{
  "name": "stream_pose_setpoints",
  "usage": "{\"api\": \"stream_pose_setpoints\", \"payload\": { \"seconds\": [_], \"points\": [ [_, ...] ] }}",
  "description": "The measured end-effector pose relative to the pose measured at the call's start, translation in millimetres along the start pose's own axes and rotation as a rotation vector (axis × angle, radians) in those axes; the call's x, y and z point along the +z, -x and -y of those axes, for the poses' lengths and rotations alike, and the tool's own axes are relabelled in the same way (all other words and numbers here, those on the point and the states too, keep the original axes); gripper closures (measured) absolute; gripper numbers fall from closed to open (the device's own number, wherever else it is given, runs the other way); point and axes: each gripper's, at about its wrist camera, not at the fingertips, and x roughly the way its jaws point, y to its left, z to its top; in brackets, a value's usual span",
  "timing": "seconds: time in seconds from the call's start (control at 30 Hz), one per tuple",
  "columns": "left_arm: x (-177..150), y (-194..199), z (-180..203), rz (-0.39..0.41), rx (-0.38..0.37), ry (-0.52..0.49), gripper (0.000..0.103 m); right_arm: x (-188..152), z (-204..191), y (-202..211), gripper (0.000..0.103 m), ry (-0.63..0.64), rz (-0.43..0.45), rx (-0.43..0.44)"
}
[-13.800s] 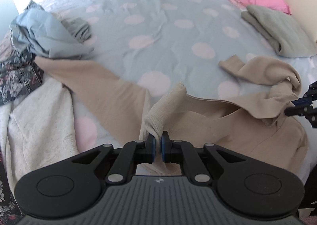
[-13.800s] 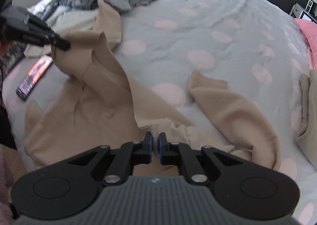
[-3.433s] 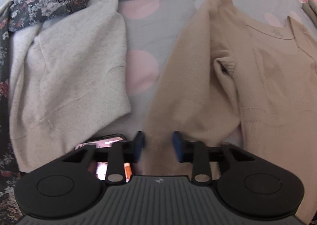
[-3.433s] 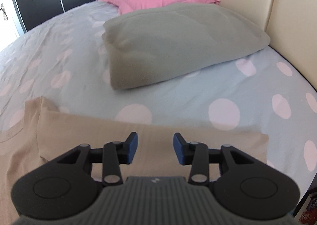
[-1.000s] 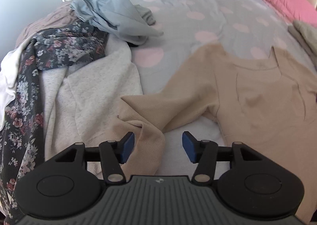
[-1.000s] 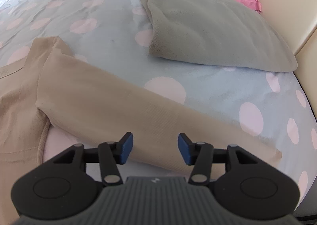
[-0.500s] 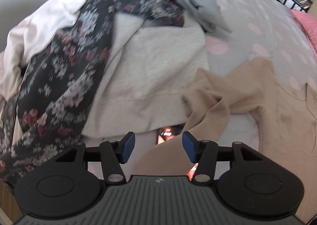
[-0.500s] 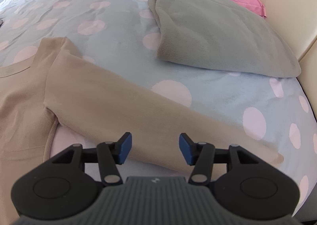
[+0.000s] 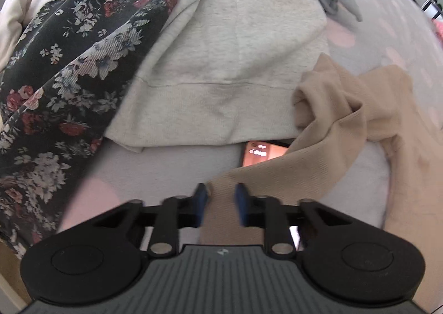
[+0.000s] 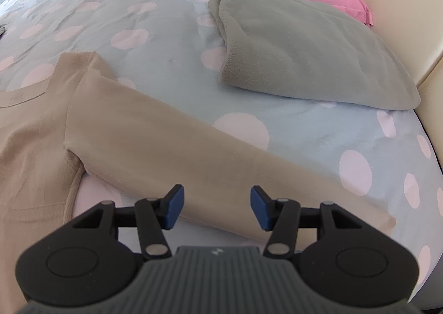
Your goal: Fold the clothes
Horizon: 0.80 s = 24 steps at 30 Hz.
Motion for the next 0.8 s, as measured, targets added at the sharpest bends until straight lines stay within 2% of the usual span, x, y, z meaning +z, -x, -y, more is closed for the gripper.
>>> {"api": "stream_pose_setpoints", "payload": {
  "seconds": [0.27,0.43,0.47,0.5,0.57,0.6,0.8],
  "points": [
    [11,64,4,0.161,0.019,0.004,0.103,1,-1,-1,0.046,0.013,-0.002,-0.002],
    [8,45,0,0.119,0.024,0.035,0.103,1,-3,-1,0.046,0.021,-0.005,-0.004],
    [8,40,-1,0.109,0.025,0.041,0.096,1,-4,-1,0.046,0.022,-0.005,-0.005],
    [7,36,-2,0.100,0.026,0.047,0.084,1,-4,-1,0.046,0.024,-0.006,-0.005],
    [6,28,-4,0.082,0.029,0.059,0.073,1,-5,-1,0.046,0.026,-0.005,-0.006],
    [5,24,-5,0.073,0.030,0.066,0.071,1,-5,-1,0.046,0.026,-0.004,-0.005],
    [2,-2,-10,0.017,0.036,0.103,0.070,1,-7,-1,0.046,0.029,-0.002,-0.007]
  ]
}}
